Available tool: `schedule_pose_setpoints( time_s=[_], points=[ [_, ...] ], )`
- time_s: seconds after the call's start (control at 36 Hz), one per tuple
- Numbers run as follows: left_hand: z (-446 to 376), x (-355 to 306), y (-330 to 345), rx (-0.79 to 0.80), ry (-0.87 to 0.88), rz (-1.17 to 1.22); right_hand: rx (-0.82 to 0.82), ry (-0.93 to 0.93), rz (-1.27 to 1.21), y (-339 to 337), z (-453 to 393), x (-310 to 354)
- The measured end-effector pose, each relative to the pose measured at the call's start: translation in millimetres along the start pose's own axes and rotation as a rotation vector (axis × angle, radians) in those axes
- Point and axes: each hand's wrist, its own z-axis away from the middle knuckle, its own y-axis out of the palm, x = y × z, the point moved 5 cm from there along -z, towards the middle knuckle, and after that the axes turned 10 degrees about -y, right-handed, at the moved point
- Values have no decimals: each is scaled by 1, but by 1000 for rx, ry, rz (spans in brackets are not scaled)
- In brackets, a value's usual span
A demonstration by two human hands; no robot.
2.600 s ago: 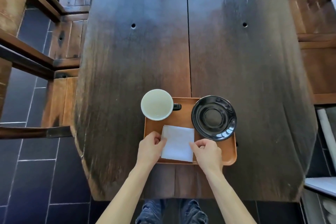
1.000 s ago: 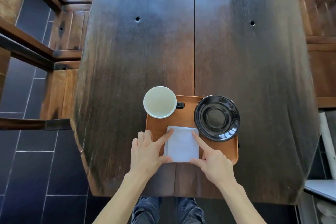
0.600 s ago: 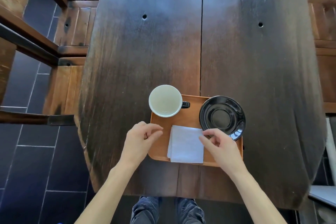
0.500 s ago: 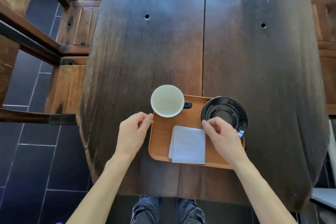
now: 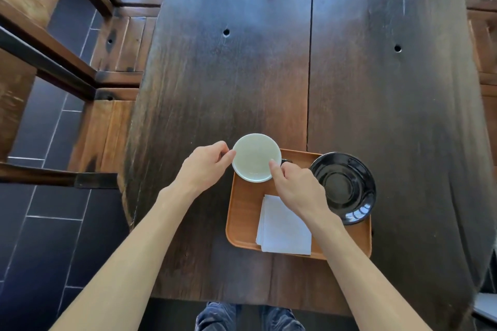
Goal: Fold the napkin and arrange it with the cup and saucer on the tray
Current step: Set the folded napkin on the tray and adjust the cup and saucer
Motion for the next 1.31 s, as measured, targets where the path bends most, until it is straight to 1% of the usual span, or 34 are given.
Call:
schedule_pose_setpoints(
  time_s=[0.14,0.42,0.53,0.69,0.81,0.89,1.03,1.14,1.19,1.25,1.31],
  points=[
    [-4,-3,2,49,28,-28,-41,-42,34,6,1,-2],
    [-11,-5,2,36,64,-109,-103,-15,63,16,5,0],
    [-9,2,6,73,29,-79,-107,-5,91,11,-1,0],
    [1,13,16,111,-21,32,-106,6,107,-2,-12,2],
    [6,16,22,103,-34,75,-132,3,99,-3,-18,2],
    [8,15,23,100,-45,53,-138,3,95,-2,-19,1],
    [1,9,16,62,-59,28,-77,-3,166,1,-17,0],
    [-7,4,11,34,-39,48,26,37,83,10,-18,-8],
    [-7,4,8,22,-44,62,56,26,91,5,-17,-5],
    [-3,6,5,0,-56,83,23,13,128,-9,-17,0],
    [4,11,7,4,-81,84,-67,-3,176,-24,-21,3]
  ],
)
